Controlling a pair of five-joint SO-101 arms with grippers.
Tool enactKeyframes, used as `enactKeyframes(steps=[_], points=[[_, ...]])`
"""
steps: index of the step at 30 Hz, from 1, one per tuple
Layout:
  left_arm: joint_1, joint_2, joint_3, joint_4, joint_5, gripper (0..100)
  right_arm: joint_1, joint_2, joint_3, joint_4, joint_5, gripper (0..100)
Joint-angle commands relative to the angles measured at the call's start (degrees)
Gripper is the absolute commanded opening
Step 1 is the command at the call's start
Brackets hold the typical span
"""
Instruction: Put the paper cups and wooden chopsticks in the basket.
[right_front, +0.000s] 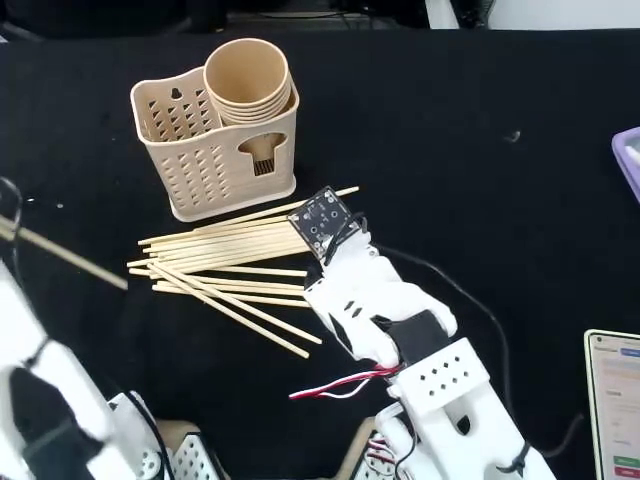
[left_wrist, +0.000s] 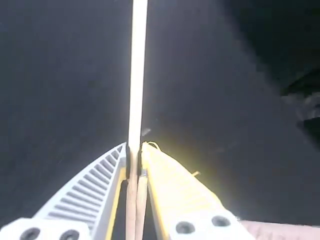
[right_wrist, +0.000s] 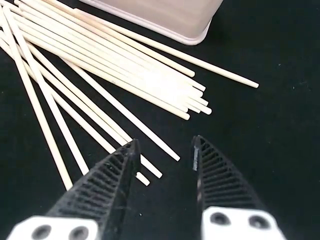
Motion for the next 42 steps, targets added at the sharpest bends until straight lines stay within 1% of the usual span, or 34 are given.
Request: enactKeyframes(steps=[1, 4, 8, 11, 14, 16, 19, 21, 23, 24, 29, 31, 33, 35, 39, 40, 42], points=[[5.58, -8.18, -2.68, -2.46, 0.53, 3, -0.26, -1.89, -0.22, -1.05, -0.62, 17.4], [8.04, -9.32, -0.22, -2.55, 0.09, 3, -0.18, -1.89, -0.13, -1.05, -0.7, 17.4], [7.25, -9.05, 7.34, -3.08, 0.0, 3, -0.18, -1.89, 0.57, -1.05, -0.7, 17.4], [5.23, -9.76, 15.25, -7.3, 0.0, 3, -0.26, -1.89, 0.57, -1.05, -0.62, 17.4], [3.91, -9.41, 21.93, -9.58, 0.09, 3, -0.35, -1.89, 0.57, -1.05, -0.44, 17.4], [4.26, -8.62, 26.59, -11.87, 0.44, 3, -0.35, -1.89, 0.57, -1.49, -0.44, 17.4], [6.46, -5.71, 32.48, -18.81, 0.62, 4, -0.35, -1.71, 0.84, -2.46, -0.35, 17.4], [6.73, -2.02, 33.45, -20.66, 3.16, 9, -0.35, -1.89, 1.54, -2.64, -0.26, 17.4], [6.73, 2.9, 31.25, -19.16, 6.59, 14, -0.44, -1.89, 1.89, -2.64, -0.26, 17.4], [6.64, 5.71, 29.32, -18.29, 7.12, 14, -0.44, -1.89, 1.89, -2.64, -0.26, 17.4], [5.76, 20.4, 18.24, -14.77, 7.47, 9, -0.44, -1.89, 1.8, -2.64, -0.18, 17.4], [5.76, 25.85, 14.02, -12.66, 7.56, 9, -0.44, -1.89, 1.8, -2.64, -0.18, 17.4], [5.23, 30.24, 9.71, -9.85, 9.58, 9, -0.44, -1.89, 1.8, -2.64, -0.18, 17.4], [5.14, 33.23, 5.49, -6.33, 11.16, 9, -0.44, -1.89, 1.8, -2.64, -0.18, 17.4], [5.23, 36.31, -1.01, -1.05, 11.52, 9, -0.44, -1.89, 1.8, -2.64, -0.18, 17.4], [5.23, 36.4, -2.15, 0.44, 11.52, 9, -0.44, -1.89, 1.8, -2.64, -0.18, 17.4], [5.23, 36.4, -4.44, 3.6, 11.25, 14, -0.44, -1.89, 1.8, -2.64, -0.18, 17.4]])
